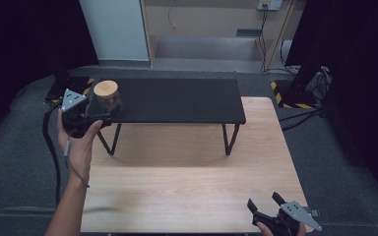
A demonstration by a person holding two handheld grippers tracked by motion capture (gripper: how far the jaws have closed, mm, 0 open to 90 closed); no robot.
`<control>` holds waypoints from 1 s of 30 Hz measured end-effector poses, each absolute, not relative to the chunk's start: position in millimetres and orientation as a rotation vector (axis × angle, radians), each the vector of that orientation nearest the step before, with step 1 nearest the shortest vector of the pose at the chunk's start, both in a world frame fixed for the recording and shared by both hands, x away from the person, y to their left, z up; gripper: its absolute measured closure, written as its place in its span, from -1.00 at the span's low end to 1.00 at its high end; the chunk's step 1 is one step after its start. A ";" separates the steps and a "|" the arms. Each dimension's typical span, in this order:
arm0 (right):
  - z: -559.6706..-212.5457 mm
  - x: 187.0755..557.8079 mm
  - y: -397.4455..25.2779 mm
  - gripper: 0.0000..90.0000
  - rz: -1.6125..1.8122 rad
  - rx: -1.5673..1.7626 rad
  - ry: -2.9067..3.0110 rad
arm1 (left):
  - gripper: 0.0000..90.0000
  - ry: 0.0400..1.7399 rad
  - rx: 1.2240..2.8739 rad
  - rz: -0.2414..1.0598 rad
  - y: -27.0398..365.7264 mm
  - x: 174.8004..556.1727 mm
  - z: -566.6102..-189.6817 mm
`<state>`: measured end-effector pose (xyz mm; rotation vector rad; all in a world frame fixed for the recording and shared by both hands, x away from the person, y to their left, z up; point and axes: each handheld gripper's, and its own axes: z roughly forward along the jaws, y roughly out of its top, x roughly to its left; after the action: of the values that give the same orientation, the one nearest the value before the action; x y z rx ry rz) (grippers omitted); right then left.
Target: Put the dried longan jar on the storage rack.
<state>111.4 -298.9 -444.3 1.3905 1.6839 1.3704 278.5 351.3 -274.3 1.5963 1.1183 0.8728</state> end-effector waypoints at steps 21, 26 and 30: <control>-444.3 116.3 -291.1 -0.91 1.399 1.359 1.704 | -0.94 1.173 1.572 0.846 362.9 199.2 -342.0; -443.6 117.6 -288.7 -0.91 1.408 1.350 1.706 | -0.94 1.194 1.566 0.827 364.5 189.1 -359.1; -443.2 118.1 -287.1 -0.91 1.412 1.341 1.712 | -0.94 1.210 1.549 0.808 368.8 181.2 -372.1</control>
<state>118.1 -287.1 -443.2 1.3413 1.7121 1.4121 181.2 368.8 -372.1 1.5490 1.2105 0.8085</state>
